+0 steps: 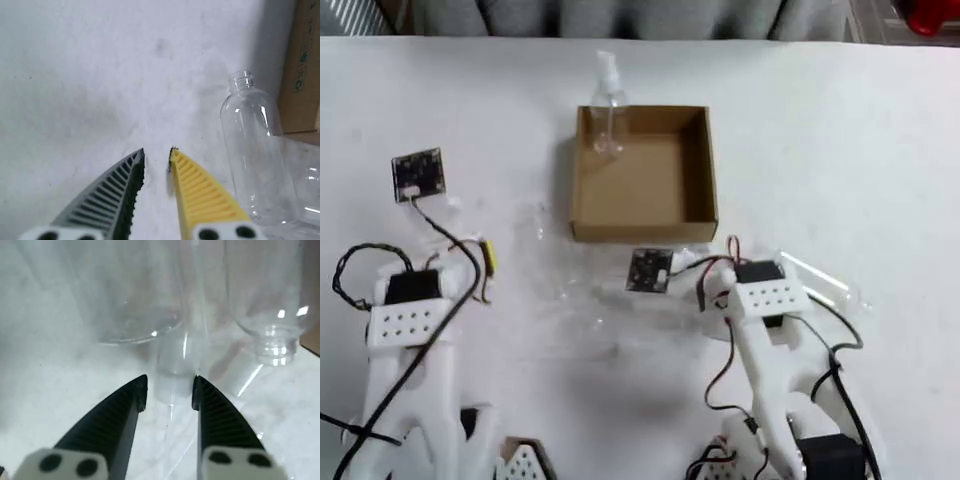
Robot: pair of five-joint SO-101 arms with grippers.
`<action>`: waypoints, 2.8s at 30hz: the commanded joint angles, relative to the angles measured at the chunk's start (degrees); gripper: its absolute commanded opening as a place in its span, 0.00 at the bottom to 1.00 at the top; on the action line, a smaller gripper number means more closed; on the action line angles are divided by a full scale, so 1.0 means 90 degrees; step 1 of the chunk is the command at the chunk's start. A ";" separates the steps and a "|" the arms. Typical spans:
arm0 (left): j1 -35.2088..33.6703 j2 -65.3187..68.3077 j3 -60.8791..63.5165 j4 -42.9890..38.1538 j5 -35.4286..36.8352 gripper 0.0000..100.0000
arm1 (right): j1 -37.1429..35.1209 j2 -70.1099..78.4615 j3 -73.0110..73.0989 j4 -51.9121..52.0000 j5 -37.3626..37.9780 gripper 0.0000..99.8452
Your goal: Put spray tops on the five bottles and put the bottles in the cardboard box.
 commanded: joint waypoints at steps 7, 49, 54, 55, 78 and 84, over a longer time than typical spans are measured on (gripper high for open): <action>-0.0063 0.0054 -0.0039 -0.0166 0.0010 0.10 | -0.0063 0.0913 -0.0313 -0.0357 0.0059 0.12; -0.0181 0.0054 -0.2432 0.1836 0.0029 0.10 | 0.0444 0.1480 -0.0860 -0.0337 -0.2696 0.02; 0.0308 0.0054 -0.2637 0.1915 0.0059 0.10 | 0.0444 0.1480 -0.0860 -0.0337 -0.2696 0.02; 0.0454 0.0054 -0.2628 0.1895 0.0068 0.10 | 0.0444 0.1480 -0.0860 -0.0337 -0.2696 0.02; 0.1617 0.0444 -0.1377 0.0596 0.1397 0.19 | 0.0444 0.1480 -0.0860 -0.0347 -0.2676 0.02; 0.1607 0.1812 -0.2208 0.0752 0.1651 0.19 | 0.0444 0.1480 -0.0860 -0.0347 -0.2667 0.02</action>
